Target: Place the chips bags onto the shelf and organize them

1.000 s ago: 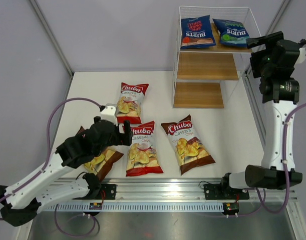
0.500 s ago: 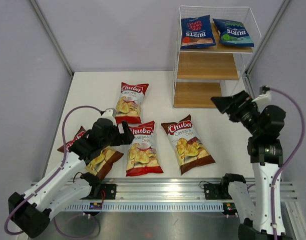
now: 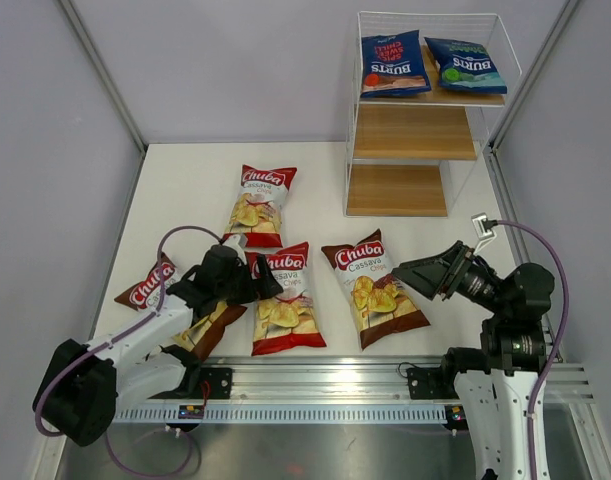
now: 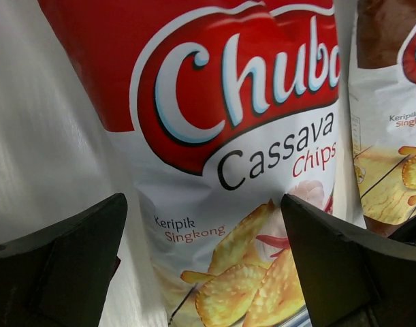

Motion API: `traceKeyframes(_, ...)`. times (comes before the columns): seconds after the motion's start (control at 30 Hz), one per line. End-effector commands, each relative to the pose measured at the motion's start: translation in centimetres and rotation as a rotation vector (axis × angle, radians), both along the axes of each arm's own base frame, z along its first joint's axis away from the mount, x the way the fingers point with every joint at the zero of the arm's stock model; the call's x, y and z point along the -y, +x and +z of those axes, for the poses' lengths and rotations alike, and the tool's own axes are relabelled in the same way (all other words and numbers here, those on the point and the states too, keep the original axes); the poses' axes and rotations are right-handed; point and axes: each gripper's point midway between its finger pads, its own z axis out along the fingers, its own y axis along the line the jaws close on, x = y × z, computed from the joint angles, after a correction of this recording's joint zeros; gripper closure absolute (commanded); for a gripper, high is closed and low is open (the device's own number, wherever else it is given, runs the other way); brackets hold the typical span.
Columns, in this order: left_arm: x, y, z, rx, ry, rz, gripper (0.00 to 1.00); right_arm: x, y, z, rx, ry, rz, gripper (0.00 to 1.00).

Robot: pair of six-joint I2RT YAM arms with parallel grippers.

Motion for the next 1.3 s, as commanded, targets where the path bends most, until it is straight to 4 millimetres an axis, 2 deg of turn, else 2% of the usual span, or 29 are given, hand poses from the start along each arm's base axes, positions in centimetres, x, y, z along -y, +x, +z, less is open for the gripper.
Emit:
traceKeyframes(0.0, 2.0, 0.6, 0.5, 0.039, -0.12, -0.043, 0.01, -0.7, -2.4, 2.1, 0.094, -0.016, 0.084, 0.01)
traceKeyframes(0.13, 2.7, 0.0, -0.5, 0.024, -0.174, -0.054, 0.01, -0.9, -2.8, 1.4, 0.105, 0.003, 0.101, 0.01)
traceKeyframes(0.2, 3.3, 0.2, -0.1, 0.045, -0.232, -0.051, 0.01, -1.0, -2.4, 0.2, 0.055, 0.031, 0.109, 0.01)
traceKeyframes(0.23, 3.2, -0.2, -0.9, 0.033, -0.242, -0.042, 0.01, -1.0, -2.2, -0.3, 0.052, 0.036, 0.111, 0.02)
traceKeyframes(0.3, 3.5, 0.0, -0.2, 0.065, -0.306, -0.021, 0.01, -1.0, -2.0, -0.7, 0.042, 0.04, 0.104, 0.02)
traceKeyframes(0.37, 3.2, -0.3, -0.5, 0.083, -0.334, 0.005, 0.02, -0.9, -1.9, -0.9, 0.04, 0.044, 0.089, 0.02)
traceKeyframes(0.4, 3.2, -0.2, 0.2, 0.1, -0.367, 0.023, 0.07, -0.8, -1.8, -0.9, 0.039, 0.046, 0.084, 0.02)
traceKeyframes(0.47, 2.7, -0.3, 0.2, 0.125, -0.389, 0.057, 0.14, -0.8, -1.6, -1.0, 0.035, 0.049, 0.075, 0.02)
traceKeyframes(0.5, 2.7, -0.2, 1.2, 0.154, -0.423, 0.071, 0.19, -0.8, -1.4, -1.1, 0.03, 0.053, 0.073, 0.02)
traceKeyframes(0.53, 2.5, -0.2, 1.4, 0.161, -0.429, 0.085, 0.23, -0.8, -1.3, -1.1, 0.031, 0.056, 0.069, 0.02)
traceKeyframes(0.6, 2.1, -0.2, 1.9, 0.179, -0.45, 0.113, 0.37, -0.8, -1.0, -1.7, -0.005, 0.069, 0.066, 0.02)
traceKeyframes(0.63, 2.1, -0.1, 3.1, 0.216, -0.476, 0.118, 0.4, -0.7, -1.0, -1.2, 0.03, 0.072, 0.067, 0.02)
traceKeyframes(0.7, 1.5, 0.0, 3.4, 0.23, -0.485, 0.156, 0.46, -0.8, -0.6, -2.1, -0.007, 0.088, 0.069, 0.02)
traceKeyframes(0.73, 1.4, 0.1, 4.7, 0.268, -0.512, 0.161, 0.47, -0.7, -0.2, -2.7, -0.024, 0.091, 0.064, 0.03)
traceKeyframes(0.77, 1.1, 0.1, 4.7, 0.269, -0.511, 0.179, 0.48, -0.7, 0.0, -3.0, -0.034, 0.094, 0.064, 0.03)
traceKeyframes(0.93, 0.6, 0.1, 7.5, 0.318, -0.601, 0.227, 0.51, -0.7, 1.2, -4.8, -0.085, 0.122, 0.052, 0.05)
traceKeyframes(1.1, 0.4, 0.3, 11.3, 0.368, -0.691, 0.251, 0.52, -0.8, 2.7, -6.6, -0.14, 0.166, 0.032, 0.07)
traceKeyframes(1.17, 0.5, 0.4, 13.4, 0.391, -0.746, 0.254, 0.52, -2.1, 2.7, -7.5, -0.166, 0.172, 0.065, 0.08)
traceKeyframes(1.23, 0.4, 0.7, 15.4, 0.418, -0.795, 0.266, 0.52, -2.8, 4.2, -8.1, -0.179, 0.167, 0.028, 0.08)
traceKeyframes(1.27, 0.4, 0.8, 16.8, 0.425, -0.838, 0.279, 0.52, -3.6, 4.2, -8.3, -0.168, 0.155, 0.045, 0.07)
